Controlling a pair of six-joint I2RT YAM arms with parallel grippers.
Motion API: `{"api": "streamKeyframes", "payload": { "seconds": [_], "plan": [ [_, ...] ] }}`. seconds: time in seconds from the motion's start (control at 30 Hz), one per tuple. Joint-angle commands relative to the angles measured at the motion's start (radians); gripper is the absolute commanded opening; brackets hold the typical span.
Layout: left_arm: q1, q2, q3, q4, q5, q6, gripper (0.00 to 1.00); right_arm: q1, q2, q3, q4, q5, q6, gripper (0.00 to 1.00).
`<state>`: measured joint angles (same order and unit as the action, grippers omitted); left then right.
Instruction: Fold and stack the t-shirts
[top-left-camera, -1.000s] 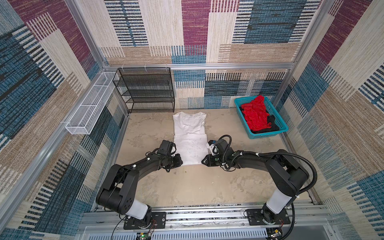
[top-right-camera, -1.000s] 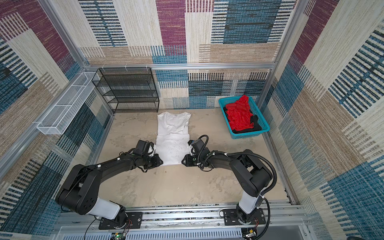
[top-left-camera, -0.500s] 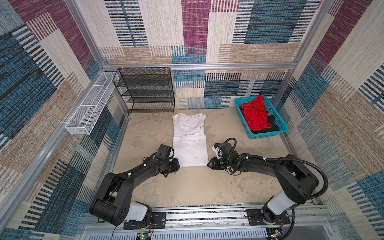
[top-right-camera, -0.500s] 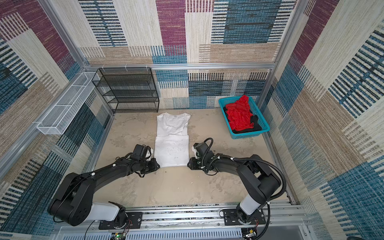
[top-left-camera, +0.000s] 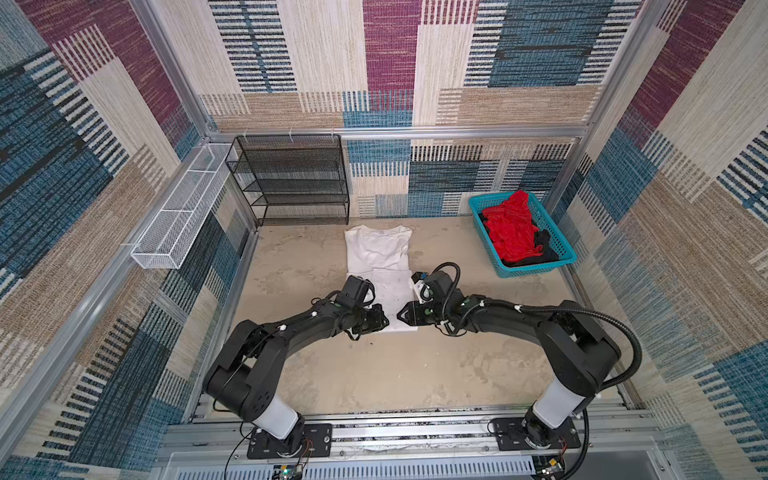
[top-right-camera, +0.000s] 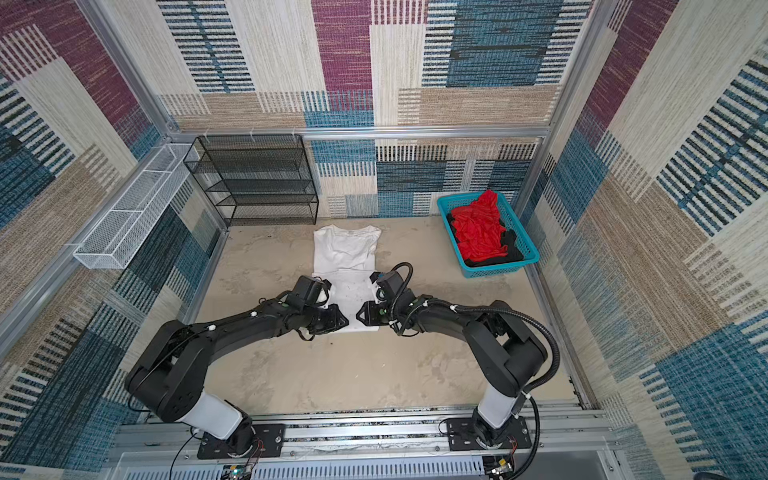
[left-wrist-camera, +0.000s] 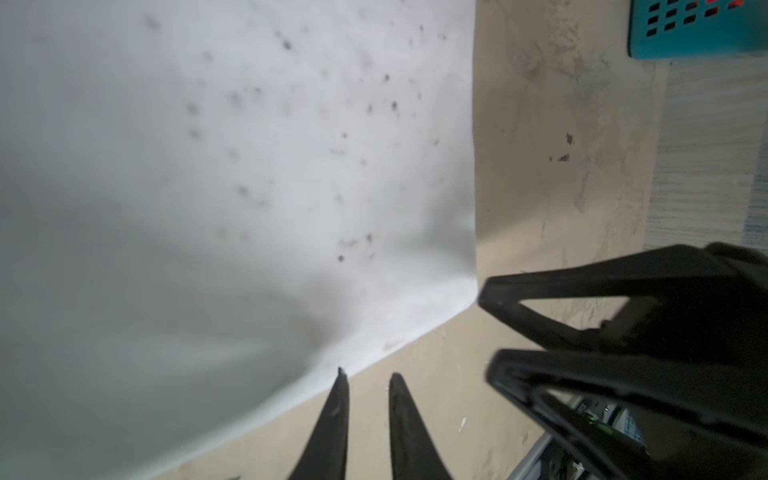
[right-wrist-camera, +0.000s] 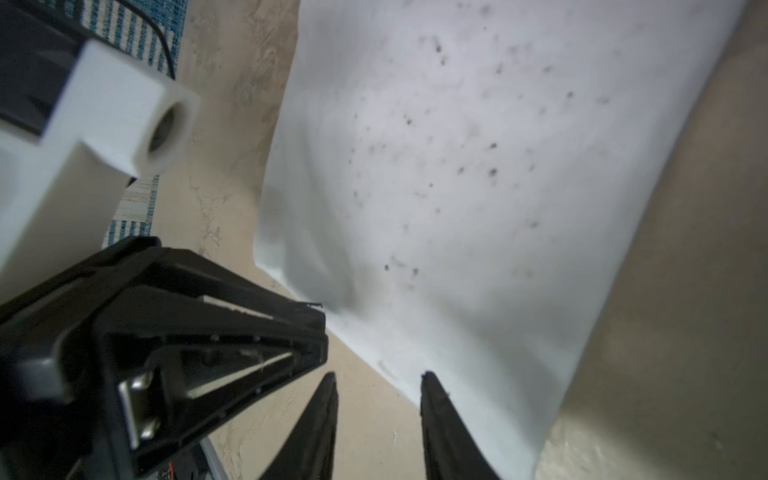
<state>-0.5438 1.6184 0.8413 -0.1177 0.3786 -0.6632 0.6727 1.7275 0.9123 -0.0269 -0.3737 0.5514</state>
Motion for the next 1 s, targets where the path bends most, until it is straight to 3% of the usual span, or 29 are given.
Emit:
{"api": "streamKeyframes", "payload": {
  "seconds": [0.0, 0.37, 0.97],
  "plan": [
    [-0.009, 0.035, 0.003, 0.079, 0.035, -0.042, 0.2, 0.001, 0.028, -0.036, 0.053, 0.01, 0.032, 0.35],
    [0.004, 0.077, -0.018, 0.075, 0.011, -0.023, 0.2, -0.016, 0.055, -0.118, 0.003, 0.059, 0.06, 0.35],
    [0.212, -0.096, -0.192, -0.017, 0.017, 0.091, 0.21, -0.056, 0.041, -0.155, -0.03, 0.061, 0.02, 0.35]
  ]
}}
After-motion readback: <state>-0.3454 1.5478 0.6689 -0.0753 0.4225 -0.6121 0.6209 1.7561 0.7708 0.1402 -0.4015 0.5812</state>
